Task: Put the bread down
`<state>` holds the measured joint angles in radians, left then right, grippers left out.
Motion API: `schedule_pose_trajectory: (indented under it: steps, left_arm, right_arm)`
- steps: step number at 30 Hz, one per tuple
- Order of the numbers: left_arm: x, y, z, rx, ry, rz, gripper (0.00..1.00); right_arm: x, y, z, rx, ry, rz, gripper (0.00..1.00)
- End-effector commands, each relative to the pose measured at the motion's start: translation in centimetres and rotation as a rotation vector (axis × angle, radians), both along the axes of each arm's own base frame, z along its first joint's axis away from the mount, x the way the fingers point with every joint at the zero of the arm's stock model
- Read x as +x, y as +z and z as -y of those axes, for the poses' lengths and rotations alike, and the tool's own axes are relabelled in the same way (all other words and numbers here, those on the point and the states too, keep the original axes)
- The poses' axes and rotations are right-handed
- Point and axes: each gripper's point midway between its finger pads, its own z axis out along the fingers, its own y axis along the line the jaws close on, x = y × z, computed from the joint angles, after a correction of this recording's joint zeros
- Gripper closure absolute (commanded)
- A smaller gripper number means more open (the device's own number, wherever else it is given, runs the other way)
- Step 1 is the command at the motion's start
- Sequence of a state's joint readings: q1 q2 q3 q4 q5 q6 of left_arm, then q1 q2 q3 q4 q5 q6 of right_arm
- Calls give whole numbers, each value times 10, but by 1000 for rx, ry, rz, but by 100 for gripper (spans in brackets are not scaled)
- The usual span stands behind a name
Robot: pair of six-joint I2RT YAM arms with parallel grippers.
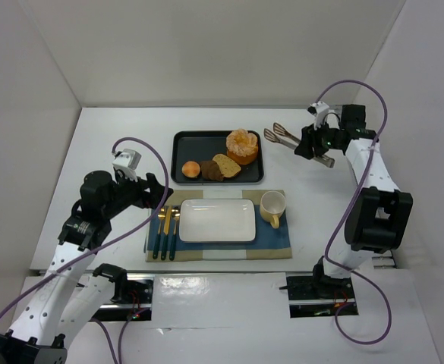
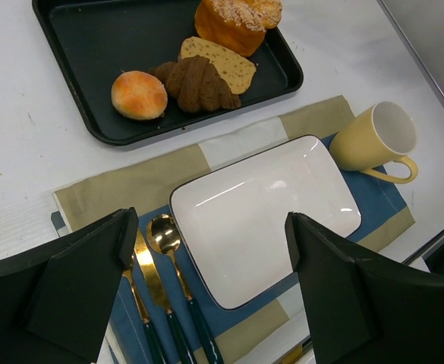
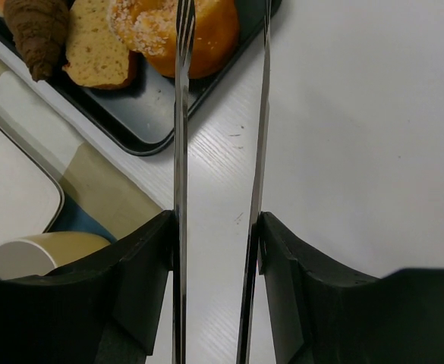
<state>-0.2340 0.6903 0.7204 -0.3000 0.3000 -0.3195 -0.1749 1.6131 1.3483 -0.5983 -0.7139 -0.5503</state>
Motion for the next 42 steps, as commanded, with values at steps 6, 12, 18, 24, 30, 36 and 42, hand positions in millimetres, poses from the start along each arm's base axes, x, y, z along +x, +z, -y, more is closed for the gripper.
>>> schedule_pose_trajectory:
  steps: [6, 12, 18, 24, 30, 36, 42]
  left_arm:
    - [4, 23, 0, -8, 1, 66, 2]
    - [5, 20, 1, -6, 1, 57, 2]
    - [5, 20, 1, -6, 1, 57, 2]
    - [5, 20, 1, -6, 1, 57, 2]
    - [5, 20, 1, -6, 1, 57, 2]
    - [5, 20, 0, 1, -2, 62, 2]
    - [5, 20, 0, 1, -2, 62, 2]
  right_arm:
    - [17, 4, -31, 3, 43, 12, 43]
    - [30, -4, -46, 15, 57, -10, 43]
    - [42, -5, -47, 28, 57, -9, 43]
    - [45, -8, -54, 54, 69, -29, 42]
    - [45, -14, -71, 55, 105, -47, 42]
    - [47, -24, -80, 44, 101, -81, 41]
    - [46, -26, -85, 38, 80, -114, 41]
